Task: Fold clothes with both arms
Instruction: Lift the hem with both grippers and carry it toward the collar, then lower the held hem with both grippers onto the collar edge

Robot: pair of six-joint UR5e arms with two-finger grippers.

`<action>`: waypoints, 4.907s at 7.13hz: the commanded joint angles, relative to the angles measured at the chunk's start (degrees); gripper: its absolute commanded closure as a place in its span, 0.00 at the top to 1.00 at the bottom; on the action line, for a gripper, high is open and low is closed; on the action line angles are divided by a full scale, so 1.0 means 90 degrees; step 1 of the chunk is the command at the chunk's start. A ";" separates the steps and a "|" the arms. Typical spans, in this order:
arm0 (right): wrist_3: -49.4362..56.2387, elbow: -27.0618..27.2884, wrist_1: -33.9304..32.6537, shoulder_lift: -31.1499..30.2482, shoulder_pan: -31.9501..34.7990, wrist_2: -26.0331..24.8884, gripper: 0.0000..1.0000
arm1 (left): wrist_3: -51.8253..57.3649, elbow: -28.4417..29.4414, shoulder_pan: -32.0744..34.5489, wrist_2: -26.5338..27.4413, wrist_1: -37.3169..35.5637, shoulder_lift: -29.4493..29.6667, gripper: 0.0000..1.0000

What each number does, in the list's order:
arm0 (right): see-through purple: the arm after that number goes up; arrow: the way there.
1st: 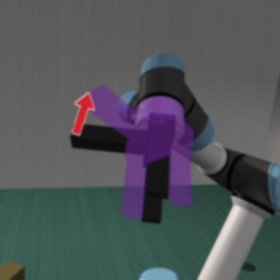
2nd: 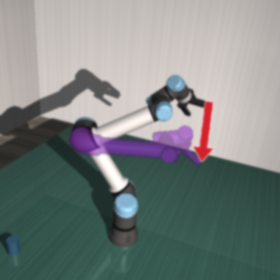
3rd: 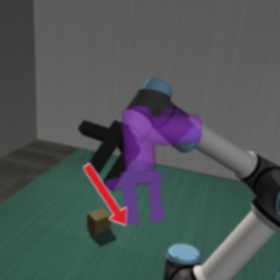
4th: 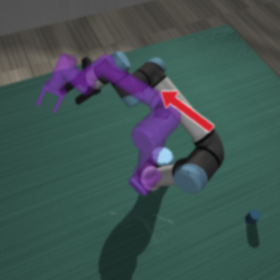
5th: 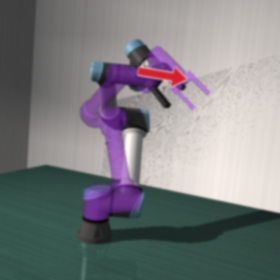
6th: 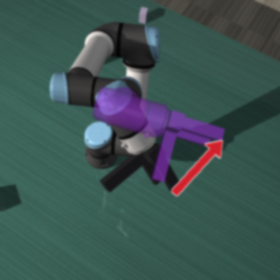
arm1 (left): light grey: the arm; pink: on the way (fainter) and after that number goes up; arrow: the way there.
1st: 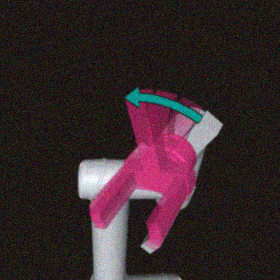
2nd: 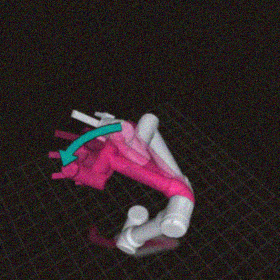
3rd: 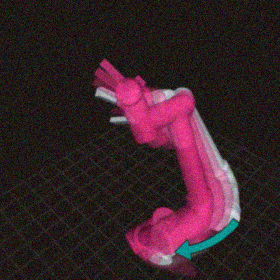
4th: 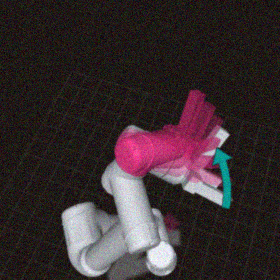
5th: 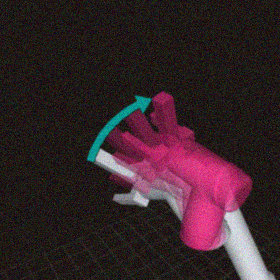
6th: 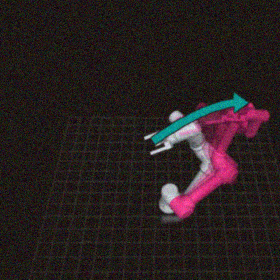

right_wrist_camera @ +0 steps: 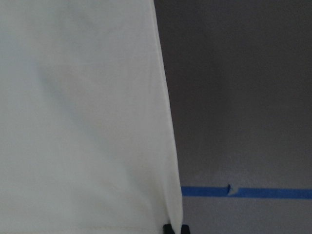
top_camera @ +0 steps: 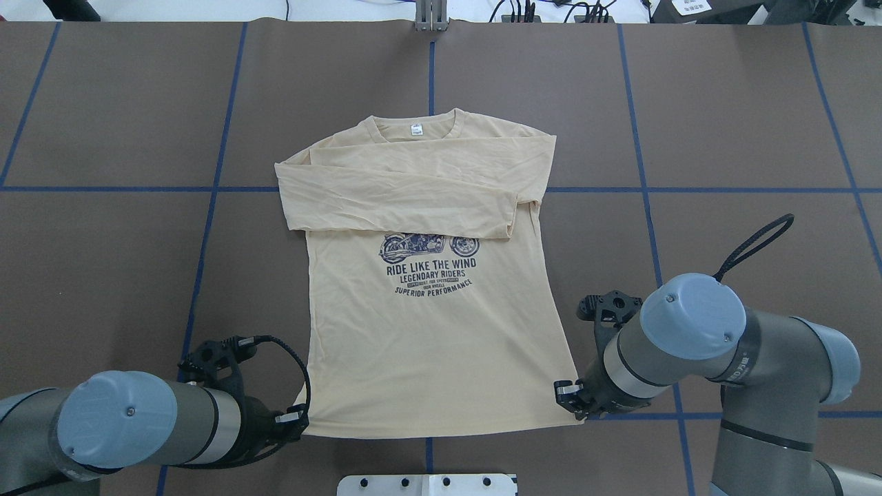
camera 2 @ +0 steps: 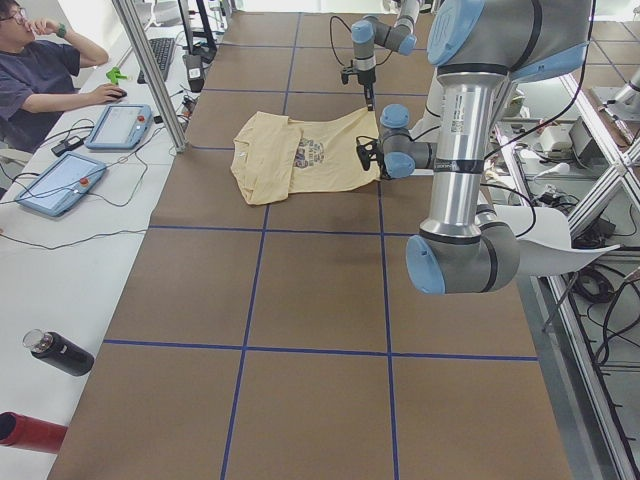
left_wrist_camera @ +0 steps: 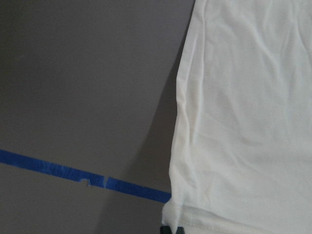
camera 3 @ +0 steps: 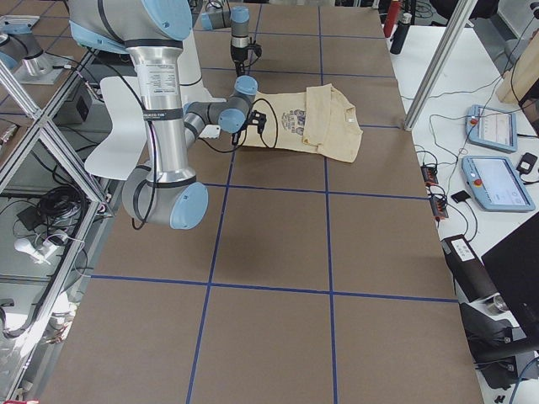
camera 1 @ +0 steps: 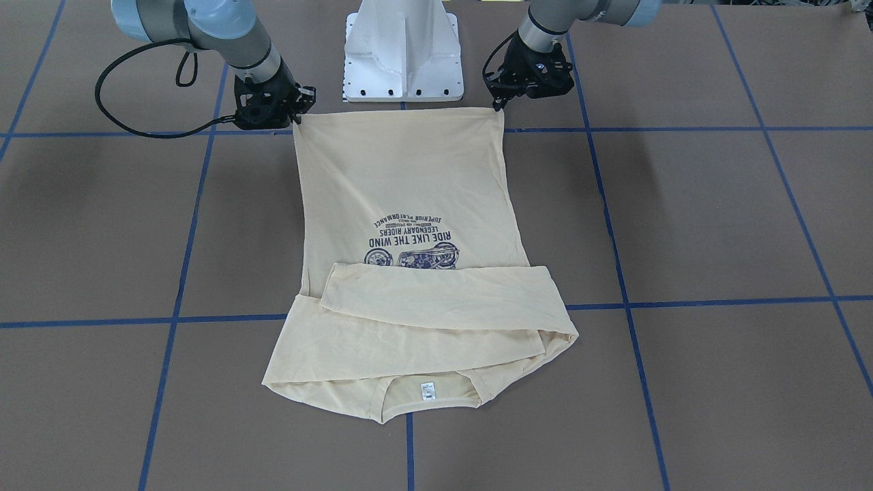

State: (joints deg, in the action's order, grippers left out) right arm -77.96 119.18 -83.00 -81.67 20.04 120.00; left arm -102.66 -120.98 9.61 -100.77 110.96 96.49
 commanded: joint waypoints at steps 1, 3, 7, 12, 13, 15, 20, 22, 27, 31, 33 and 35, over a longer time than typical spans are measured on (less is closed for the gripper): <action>0.0000 0.0165 0.0023 -0.0193 -0.0001 0.0882 0.00 | -0.0010 -0.0305 -0.0353 -0.0634 -0.0228 -0.0009 0.00; 0.0058 0.0176 0.0042 -0.0087 -0.0001 0.0935 0.00 | -0.0019 -0.0512 -0.0433 -0.0678 -0.0229 0.0079 0.00; 0.0117 0.0107 0.0033 0.0548 0.1520 0.0886 0.00 | 0.0809 -0.0523 0.1642 -0.1575 -0.0239 0.0460 0.00; 0.0554 -0.0985 0.0043 0.1611 0.3062 0.0857 0.00 | 0.1696 0.1047 0.3706 -0.2387 -0.0239 0.1787 0.00; 0.0595 -0.1180 0.0033 0.1826 0.3278 0.0856 0.00 | 0.1844 0.1234 0.4017 -0.2475 -0.0239 0.1934 0.00; 0.0634 -0.2104 0.0052 0.2508 0.3407 0.0827 0.00 | 0.2264 0.2099 0.4332 -0.2729 -0.0133 0.2372 0.00; 0.0654 -0.4176 0.1419 0.3271 0.3359 0.0769 0.00 | 0.2062 0.4531 0.4323 -0.2700 0.1328 0.3408 0.00; 0.0654 -0.4812 0.1536 0.3623 0.3359 0.0614 0.00 | 0.1924 0.5344 0.4314 -0.2477 0.1986 0.3604 0.00; 0.0664 -0.5450 0.2172 0.3586 0.3369 0.0446 0.00 | 0.1992 0.5991 0.4313 -0.2144 0.2085 0.3683 0.00; 0.0654 -0.5440 0.2181 0.3596 0.3339 0.0407 0.00 | 0.1914 0.5953 0.4323 -0.2143 0.2076 0.3848 0.00; 0.0644 -0.5421 0.2191 0.3645 0.3320 0.0417 0.00 | 0.1904 0.5885 0.4323 -0.2173 0.2075 0.3869 0.00; 0.0596 -0.5420 0.2201 0.3625 0.3310 0.0417 0.24 | 0.1924 0.5739 0.4323 -0.2192 0.2037 0.3811 0.00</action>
State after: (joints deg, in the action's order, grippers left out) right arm -72.25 70.38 -63.23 -48.98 49.89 123.74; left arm -85.43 -68.54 48.52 -120.38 129.51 131.07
